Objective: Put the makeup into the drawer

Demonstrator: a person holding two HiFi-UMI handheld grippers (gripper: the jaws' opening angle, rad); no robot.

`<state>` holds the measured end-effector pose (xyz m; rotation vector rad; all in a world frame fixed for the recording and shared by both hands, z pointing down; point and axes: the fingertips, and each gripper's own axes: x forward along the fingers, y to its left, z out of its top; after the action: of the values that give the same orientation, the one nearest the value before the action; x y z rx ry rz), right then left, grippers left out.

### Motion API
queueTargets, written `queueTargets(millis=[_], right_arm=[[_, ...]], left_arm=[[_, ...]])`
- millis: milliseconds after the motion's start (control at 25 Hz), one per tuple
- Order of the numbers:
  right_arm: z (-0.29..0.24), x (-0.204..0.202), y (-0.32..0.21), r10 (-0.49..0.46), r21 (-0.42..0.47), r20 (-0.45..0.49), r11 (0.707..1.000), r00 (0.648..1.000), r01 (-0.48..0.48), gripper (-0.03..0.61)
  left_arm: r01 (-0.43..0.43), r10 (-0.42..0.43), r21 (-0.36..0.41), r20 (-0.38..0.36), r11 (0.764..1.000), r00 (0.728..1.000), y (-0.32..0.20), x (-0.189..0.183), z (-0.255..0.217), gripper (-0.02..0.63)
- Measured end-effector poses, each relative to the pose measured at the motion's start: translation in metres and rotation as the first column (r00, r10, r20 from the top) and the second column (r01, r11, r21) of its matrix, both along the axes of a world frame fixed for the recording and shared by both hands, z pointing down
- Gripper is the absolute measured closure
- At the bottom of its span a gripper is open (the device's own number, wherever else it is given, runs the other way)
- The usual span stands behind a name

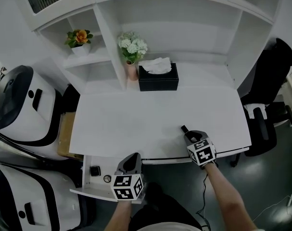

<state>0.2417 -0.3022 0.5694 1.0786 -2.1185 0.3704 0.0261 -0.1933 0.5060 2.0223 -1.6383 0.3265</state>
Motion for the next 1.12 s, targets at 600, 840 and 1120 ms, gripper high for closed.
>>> queueTargets(millis=[600,840,1120], right_arm=[[-0.044,-0.036,0.009,-0.048,0.122,0.057,0.992,0.997,0.041,0.479],[-0.064,-0.089,0.035,-0.144,0.135,0.159,0.983,0.977,0.123,0.479],[-0.08,-0.176,0.079,-0.336,0.148,0.23,0.94,0.913,0.309,0.479]], left_arm=[[0.091,-0.091,0.03,0.005,0.995,0.996,0.02,-0.042,-0.012,0.612],[0.175,-0.175,0.047,0.006,0.984,0.984,0.039,-0.069,-0.018,0.612],[0.338,-0.339,0.059,0.013,0.939,0.941,0.079,-0.121,-0.025,0.612]])
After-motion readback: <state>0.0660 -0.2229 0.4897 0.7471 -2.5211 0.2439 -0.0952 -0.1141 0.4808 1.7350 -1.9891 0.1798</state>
